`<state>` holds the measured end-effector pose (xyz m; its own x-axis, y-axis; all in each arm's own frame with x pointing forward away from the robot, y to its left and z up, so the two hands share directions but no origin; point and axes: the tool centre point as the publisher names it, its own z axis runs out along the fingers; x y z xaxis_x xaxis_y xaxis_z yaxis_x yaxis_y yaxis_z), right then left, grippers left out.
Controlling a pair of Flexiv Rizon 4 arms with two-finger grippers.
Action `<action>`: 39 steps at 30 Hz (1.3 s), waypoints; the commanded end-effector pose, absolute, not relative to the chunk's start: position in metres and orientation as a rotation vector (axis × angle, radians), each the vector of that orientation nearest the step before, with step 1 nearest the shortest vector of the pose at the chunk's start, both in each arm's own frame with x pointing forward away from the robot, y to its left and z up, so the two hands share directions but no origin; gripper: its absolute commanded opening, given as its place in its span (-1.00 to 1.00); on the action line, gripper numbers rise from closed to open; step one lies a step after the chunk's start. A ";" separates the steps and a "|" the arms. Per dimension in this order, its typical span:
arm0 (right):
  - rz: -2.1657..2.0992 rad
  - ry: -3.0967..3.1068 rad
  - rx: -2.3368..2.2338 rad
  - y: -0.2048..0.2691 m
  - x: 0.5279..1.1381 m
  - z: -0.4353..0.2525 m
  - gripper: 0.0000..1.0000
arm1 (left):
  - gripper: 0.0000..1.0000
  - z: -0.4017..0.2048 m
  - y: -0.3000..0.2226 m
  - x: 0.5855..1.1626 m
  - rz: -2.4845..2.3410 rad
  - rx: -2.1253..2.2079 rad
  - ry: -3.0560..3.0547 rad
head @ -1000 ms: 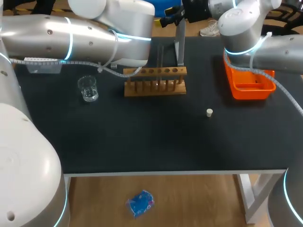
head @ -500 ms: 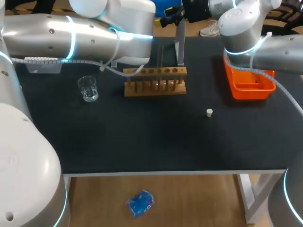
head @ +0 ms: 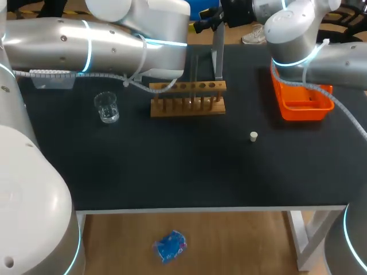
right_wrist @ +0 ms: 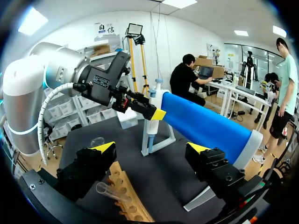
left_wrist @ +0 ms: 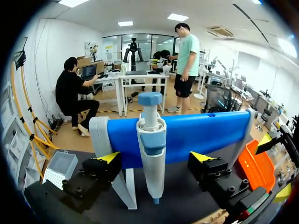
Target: Invert the test tube, pick up the pipette, mount the tip to pipette, aspirate from beaker and dispense into the tube, eject the tip, return the pipette, and cap with the stopper.
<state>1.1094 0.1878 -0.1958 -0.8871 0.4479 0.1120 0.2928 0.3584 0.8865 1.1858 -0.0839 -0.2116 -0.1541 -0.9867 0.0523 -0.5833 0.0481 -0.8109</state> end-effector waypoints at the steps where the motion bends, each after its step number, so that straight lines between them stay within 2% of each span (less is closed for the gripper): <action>1: 1.555 2.469 0.677 0.187 1.110 -0.195 1.00 | 1.00 -0.206 -0.083 1.176 -0.978 -1.574 1.791; 16: 1.585 2.490 0.567 0.185 1.098 -0.186 1.00 | 1.00 -0.189 -0.084 1.106 -1.125 -1.370 2.001; 25: 1.595 2.549 0.288 0.158 1.059 -0.178 1.00 | 1.00 -0.175 -0.097 1.055 -1.312 -1.070 2.307; 32: 1.589 2.549 0.234 0.129 1.028 -0.180 1.00 | 1.00 -0.170 -0.113 1.024 -1.396 -0.831 2.534; 39: 1.581 2.557 0.176 0.123 1.015 -0.180 1.00 | 1.00 -0.170 -0.121 1.008 -1.404 -0.718 2.634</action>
